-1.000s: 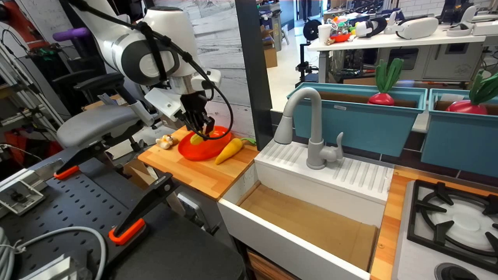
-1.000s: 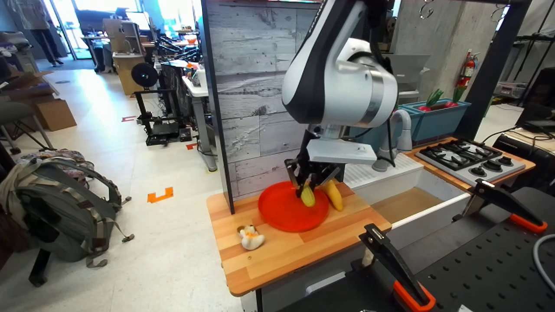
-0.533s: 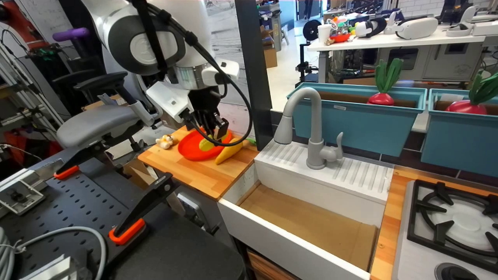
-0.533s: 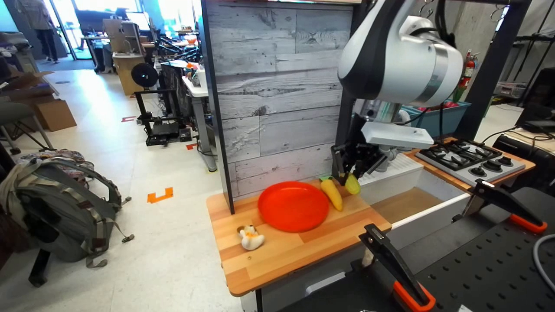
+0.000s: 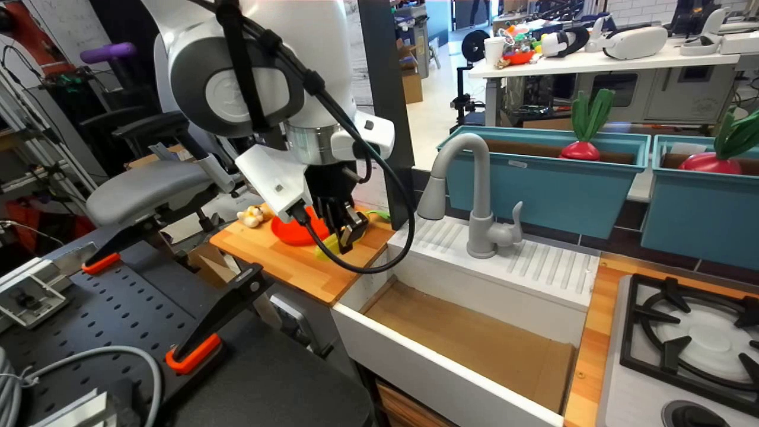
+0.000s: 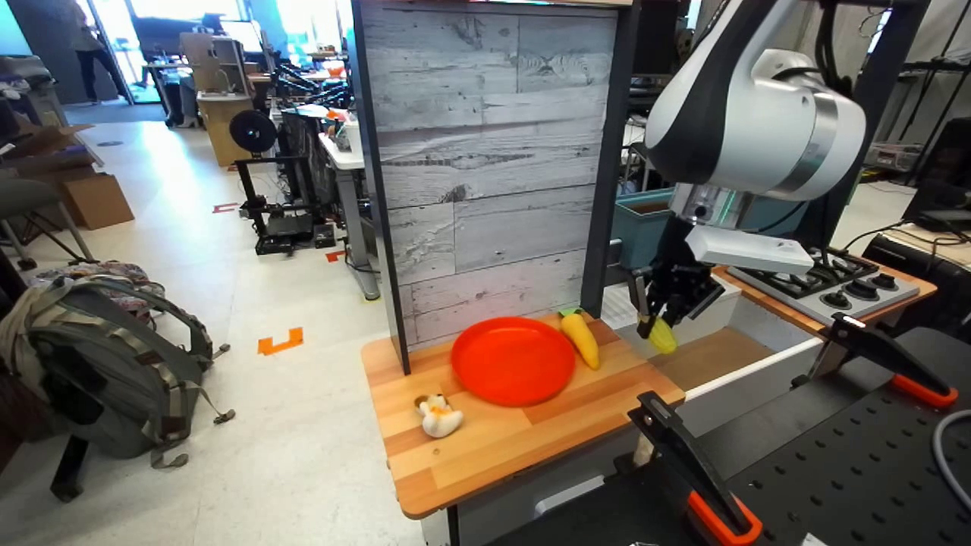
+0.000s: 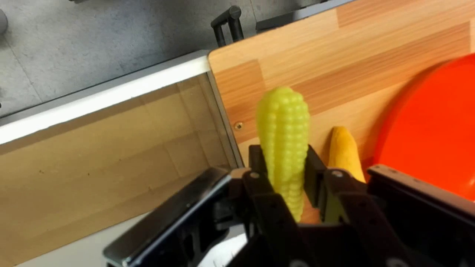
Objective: Remove the yellow object from the orange plate.
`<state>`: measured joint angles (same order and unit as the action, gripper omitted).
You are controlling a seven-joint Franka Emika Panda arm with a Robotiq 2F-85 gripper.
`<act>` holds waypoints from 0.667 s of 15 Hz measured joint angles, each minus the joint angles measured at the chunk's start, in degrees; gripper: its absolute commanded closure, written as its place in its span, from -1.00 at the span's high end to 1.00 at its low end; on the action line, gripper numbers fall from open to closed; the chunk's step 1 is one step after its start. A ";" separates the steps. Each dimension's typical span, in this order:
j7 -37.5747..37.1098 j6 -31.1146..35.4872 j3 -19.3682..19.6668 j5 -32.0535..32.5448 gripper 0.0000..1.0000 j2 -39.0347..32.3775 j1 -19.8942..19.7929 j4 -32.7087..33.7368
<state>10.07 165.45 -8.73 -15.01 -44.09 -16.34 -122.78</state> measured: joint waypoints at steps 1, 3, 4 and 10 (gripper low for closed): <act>0.00 0.00 0.00 0.00 -0.86 -0.59 0.01 0.01; 0.00 0.00 0.00 0.04 -0.86 -1.88 0.09 0.13; 0.00 0.00 0.00 0.05 -0.86 -2.49 0.17 0.23; -0.04 0.00 0.00 0.16 0.08 -5.97 0.99 2.24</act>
<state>10.03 165.46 -8.73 -14.84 -50.07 -15.35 -120.54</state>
